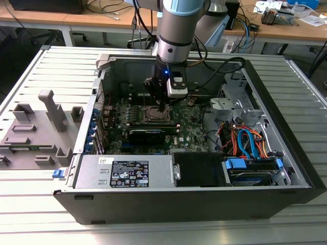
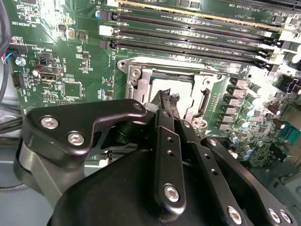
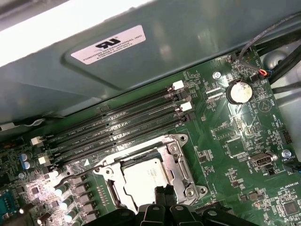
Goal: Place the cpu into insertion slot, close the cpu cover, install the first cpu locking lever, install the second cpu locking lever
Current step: 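Install the first cpu locking lever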
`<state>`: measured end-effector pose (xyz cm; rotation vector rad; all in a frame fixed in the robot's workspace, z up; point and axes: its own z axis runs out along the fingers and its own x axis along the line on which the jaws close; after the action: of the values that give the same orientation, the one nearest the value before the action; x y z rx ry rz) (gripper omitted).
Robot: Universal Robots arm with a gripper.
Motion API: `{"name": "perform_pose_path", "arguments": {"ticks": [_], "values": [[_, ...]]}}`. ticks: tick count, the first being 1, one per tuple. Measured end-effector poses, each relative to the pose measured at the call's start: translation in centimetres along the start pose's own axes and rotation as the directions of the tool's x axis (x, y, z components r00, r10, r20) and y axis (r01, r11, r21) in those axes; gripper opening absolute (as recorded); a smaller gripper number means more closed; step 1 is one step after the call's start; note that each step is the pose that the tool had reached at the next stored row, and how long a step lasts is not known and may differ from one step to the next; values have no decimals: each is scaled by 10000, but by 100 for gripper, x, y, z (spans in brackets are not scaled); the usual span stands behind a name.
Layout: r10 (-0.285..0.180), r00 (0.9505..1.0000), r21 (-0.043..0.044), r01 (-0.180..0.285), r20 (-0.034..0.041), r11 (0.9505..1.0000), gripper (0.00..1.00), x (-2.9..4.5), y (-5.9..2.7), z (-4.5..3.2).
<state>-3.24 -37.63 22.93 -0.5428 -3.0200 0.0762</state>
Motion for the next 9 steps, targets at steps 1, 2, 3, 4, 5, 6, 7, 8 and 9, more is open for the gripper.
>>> {"name": "perform_pose_path", "arguments": {"ticks": [1,2,3,4,5,6,7,8,9], "values": [[-54,10000,2,54,3,10000,11,0,0,0],[-110,9999,5,110,6,9999,11,0,0,0],[-142,9999,6,142,8,9999,11,0,0,0],[-170,9999,8,170,9,9999,11,0,0,0],[-221,9998,10,221,12,9998,11,0,0,0],[-275,9996,13,275,15,9996,11,0,0,0],[-330,9995,15,330,18,9995,11,0,0,0],[-366,9993,17,366,20,9993,11,0,0,0],[-424,9991,18,424,23,9991,11,0,0,0]]}}
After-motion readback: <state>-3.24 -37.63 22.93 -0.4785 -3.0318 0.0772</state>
